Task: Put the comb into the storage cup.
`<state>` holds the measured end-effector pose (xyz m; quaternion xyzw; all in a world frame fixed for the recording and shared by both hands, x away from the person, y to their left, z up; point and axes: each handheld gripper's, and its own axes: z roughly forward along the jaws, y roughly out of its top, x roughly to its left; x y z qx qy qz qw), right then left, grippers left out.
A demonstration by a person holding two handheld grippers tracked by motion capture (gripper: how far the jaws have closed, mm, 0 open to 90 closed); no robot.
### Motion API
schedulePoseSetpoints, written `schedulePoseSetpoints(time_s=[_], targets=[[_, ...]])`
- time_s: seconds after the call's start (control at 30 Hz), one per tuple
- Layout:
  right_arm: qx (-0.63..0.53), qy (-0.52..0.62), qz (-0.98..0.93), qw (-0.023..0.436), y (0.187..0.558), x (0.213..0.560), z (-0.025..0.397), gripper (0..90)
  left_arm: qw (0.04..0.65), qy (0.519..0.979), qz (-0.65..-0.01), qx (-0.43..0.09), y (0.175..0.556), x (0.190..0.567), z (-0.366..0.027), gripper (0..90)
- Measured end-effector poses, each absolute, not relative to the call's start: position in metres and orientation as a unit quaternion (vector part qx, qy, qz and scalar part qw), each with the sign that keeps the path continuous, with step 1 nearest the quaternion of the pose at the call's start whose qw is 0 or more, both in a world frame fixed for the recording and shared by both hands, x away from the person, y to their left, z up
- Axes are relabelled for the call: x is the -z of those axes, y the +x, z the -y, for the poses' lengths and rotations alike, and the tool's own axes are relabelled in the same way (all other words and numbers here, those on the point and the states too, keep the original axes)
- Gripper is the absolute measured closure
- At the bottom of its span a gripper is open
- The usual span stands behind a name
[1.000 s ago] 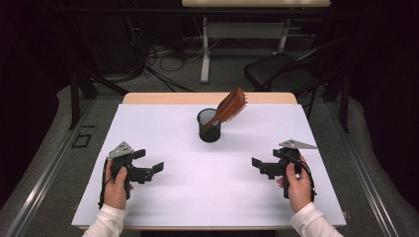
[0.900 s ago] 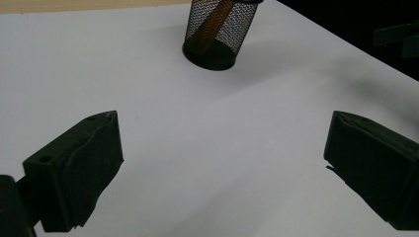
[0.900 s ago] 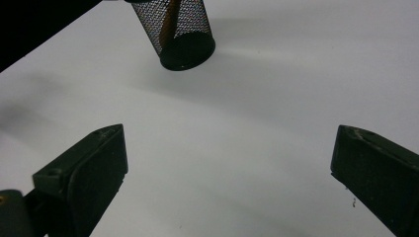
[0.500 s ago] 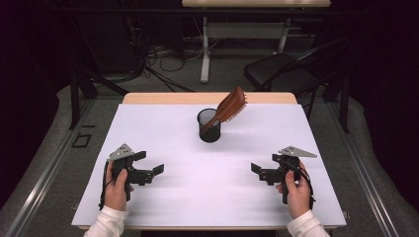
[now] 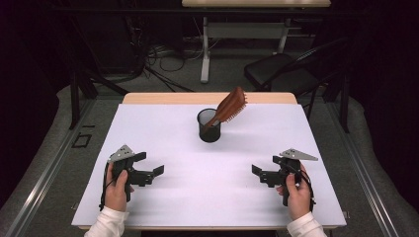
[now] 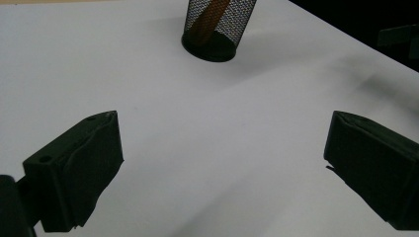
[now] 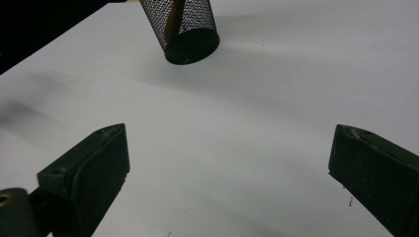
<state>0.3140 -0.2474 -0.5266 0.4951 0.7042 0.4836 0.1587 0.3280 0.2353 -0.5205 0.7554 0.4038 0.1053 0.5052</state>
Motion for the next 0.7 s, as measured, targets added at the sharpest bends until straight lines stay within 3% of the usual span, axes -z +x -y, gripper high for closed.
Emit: schedulePoseSetpoints(time_s=[0.7], targets=[[-0.481, 0.485, -0.711, 0.169, 0.3094, 0.5370, 0.2439, 3.0, 0.506, 0.756, -0.401, -0.106, 0.3286, 0.5231, -0.2374, 1.7]])
